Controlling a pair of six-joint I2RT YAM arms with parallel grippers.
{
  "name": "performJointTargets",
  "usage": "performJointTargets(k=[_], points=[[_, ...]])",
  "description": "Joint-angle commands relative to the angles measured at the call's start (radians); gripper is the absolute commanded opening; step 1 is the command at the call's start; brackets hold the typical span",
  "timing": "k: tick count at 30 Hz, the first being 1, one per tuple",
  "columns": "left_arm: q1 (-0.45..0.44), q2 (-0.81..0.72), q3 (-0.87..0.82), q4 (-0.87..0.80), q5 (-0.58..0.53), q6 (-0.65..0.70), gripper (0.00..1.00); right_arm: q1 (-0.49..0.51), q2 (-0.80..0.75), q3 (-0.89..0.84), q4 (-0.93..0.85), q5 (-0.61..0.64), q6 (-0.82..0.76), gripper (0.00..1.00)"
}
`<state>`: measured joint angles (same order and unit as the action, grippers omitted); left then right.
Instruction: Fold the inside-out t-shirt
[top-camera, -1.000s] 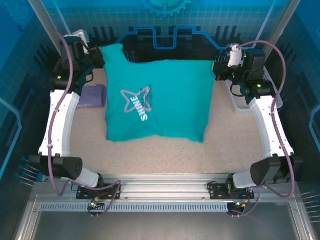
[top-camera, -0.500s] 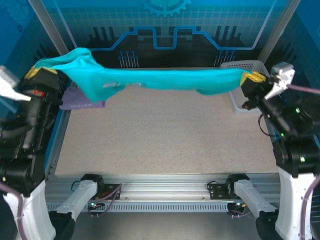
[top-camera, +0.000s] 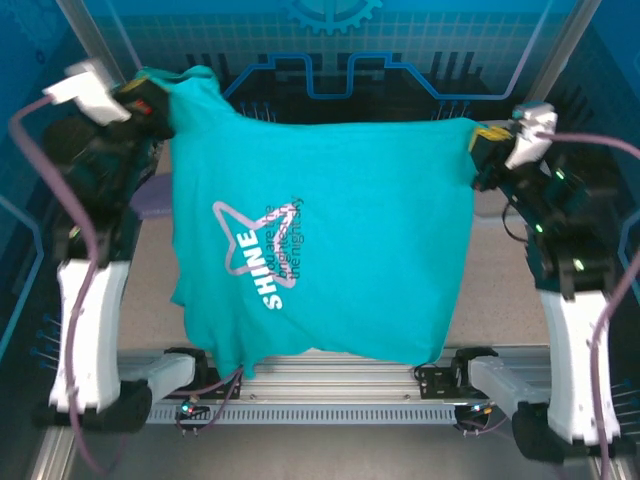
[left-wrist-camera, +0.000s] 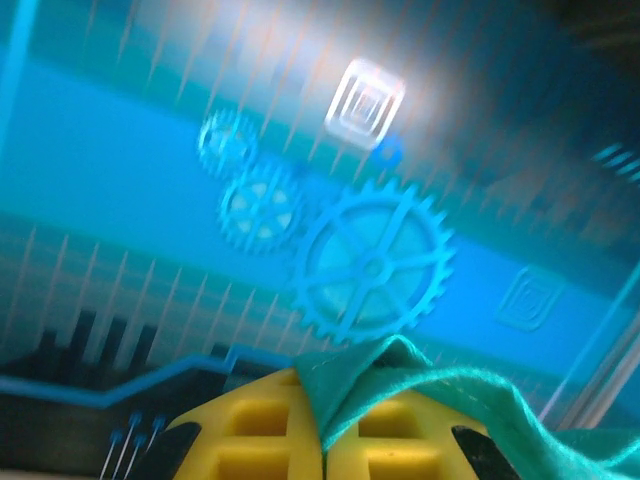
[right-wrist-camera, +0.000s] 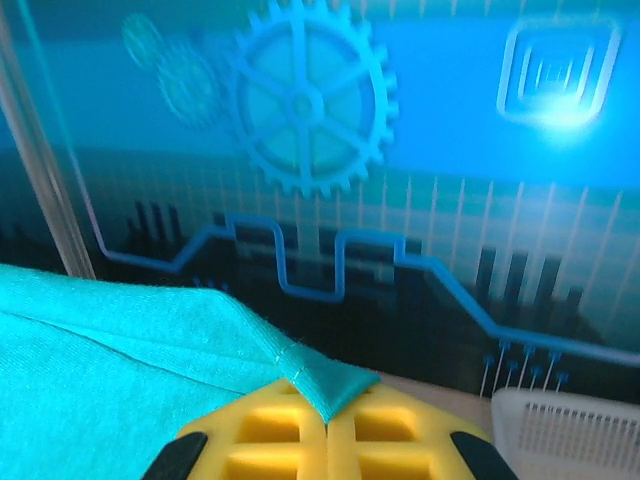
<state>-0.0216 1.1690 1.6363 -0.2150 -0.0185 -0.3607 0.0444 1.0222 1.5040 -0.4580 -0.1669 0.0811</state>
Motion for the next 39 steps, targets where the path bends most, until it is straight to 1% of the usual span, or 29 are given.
performJointTargets(k=[1, 3, 5, 6, 7, 8, 10, 11, 13, 15, 17, 18, 20, 21, 23, 24, 26, 28, 30, 32, 35, 37, 39], points=[[0.009, 0.155, -0.101, 0.152, -0.018, -0.015, 0.03, -0.014, 0.174, -0.082, 0.155, 0.037, -0.016, 0.00], [0.008, 0.280, -0.114, 0.200, -0.024, -0.023, 0.02, -0.010, 0.314, -0.095, 0.249, 0.039, -0.006, 0.00], [0.007, 0.438, -0.085, 0.224, -0.037, -0.027, 0.02, 0.000, 0.506, -0.057, 0.316, 0.059, 0.001, 0.04], [0.006, 0.515, -0.059, 0.227, -0.045, -0.038, 0.05, 0.004, 0.595, -0.019, 0.324, 0.073, 0.013, 0.07], [0.006, 0.598, -0.015, 0.213, -0.050, -0.046, 0.11, 0.008, 0.702, 0.046, 0.314, 0.083, 0.026, 0.12], [0.007, 0.682, 0.047, 0.185, -0.052, -0.049, 0.22, 0.011, 0.802, 0.118, 0.292, 0.087, 0.041, 0.16], [0.006, 0.821, 0.187, 0.090, -0.044, -0.048, 0.32, 0.019, 0.953, 0.255, 0.228, 0.120, 0.056, 0.23], [0.006, 0.879, 0.261, 0.018, -0.044, -0.049, 0.38, 0.022, 1.011, 0.316, 0.180, 0.132, 0.062, 0.26], [0.006, 0.940, 0.364, -0.102, -0.040, -0.056, 0.47, 0.023, 1.051, 0.361, 0.117, 0.126, 0.075, 0.31], [0.005, 0.918, 0.337, -0.133, -0.022, -0.066, 0.55, 0.028, 1.018, 0.308, 0.102, 0.118, 0.075, 0.36], [0.000, 0.825, 0.195, -0.099, 0.010, -0.115, 0.58, 0.034, 0.937, 0.196, 0.084, 0.115, 0.081, 0.38], [-0.005, 0.765, 0.103, -0.053, 0.033, -0.146, 0.59, 0.037, 0.893, 0.133, 0.080, 0.107, 0.089, 0.38], [-0.029, 0.621, -0.158, 0.112, 0.105, -0.220, 0.60, 0.049, 0.783, -0.032, 0.075, 0.083, 0.129, 0.38], [-0.048, 0.557, -0.258, 0.180, 0.125, -0.249, 0.61, 0.058, 0.739, -0.099, 0.067, 0.070, 0.142, 0.38], [-0.119, 0.436, -0.471, 0.309, 0.156, -0.258, 0.61, 0.085, 0.635, -0.244, 0.014, 0.081, 0.173, 0.39], [-0.162, 0.391, -0.540, 0.346, 0.158, -0.245, 0.61, 0.099, 0.586, -0.307, -0.011, 0.094, 0.181, 0.40], [-0.295, 0.317, -0.683, 0.417, 0.172, -0.159, 0.60, 0.130, 0.470, -0.468, -0.058, 0.125, 0.215, 0.42], [-0.439, 0.275, -0.793, 0.494, 0.166, -0.068, 0.60, 0.147, 0.363, -0.595, -0.093, 0.120, 0.268, 0.42], [-0.584, 0.267, -0.888, 0.605, 0.148, 0.013, 0.60, 0.177, 0.273, -0.710, -0.129, 0.132, 0.329, 0.42], [-0.725, 0.297, -0.945, 0.693, 0.113, 0.124, 0.59, 0.220, 0.210, -0.787, -0.177, 0.165, 0.396, 0.43], [-0.876, 0.391, -0.940, 0.738, 0.067, 0.273, 0.59, 0.262, 0.152, -0.866, -0.205, 0.223, 0.473, 0.43], [-0.950, 0.470, -0.893, 0.722, 0.048, 0.372, 0.60, 0.264, 0.136, -0.902, -0.193, 0.234, 0.494, 0.43], [-1.002, 0.544, -0.844, 0.726, 0.033, 0.453, 0.60, 0.262, 0.147, -0.916, -0.165, 0.224, 0.490, 0.41]])
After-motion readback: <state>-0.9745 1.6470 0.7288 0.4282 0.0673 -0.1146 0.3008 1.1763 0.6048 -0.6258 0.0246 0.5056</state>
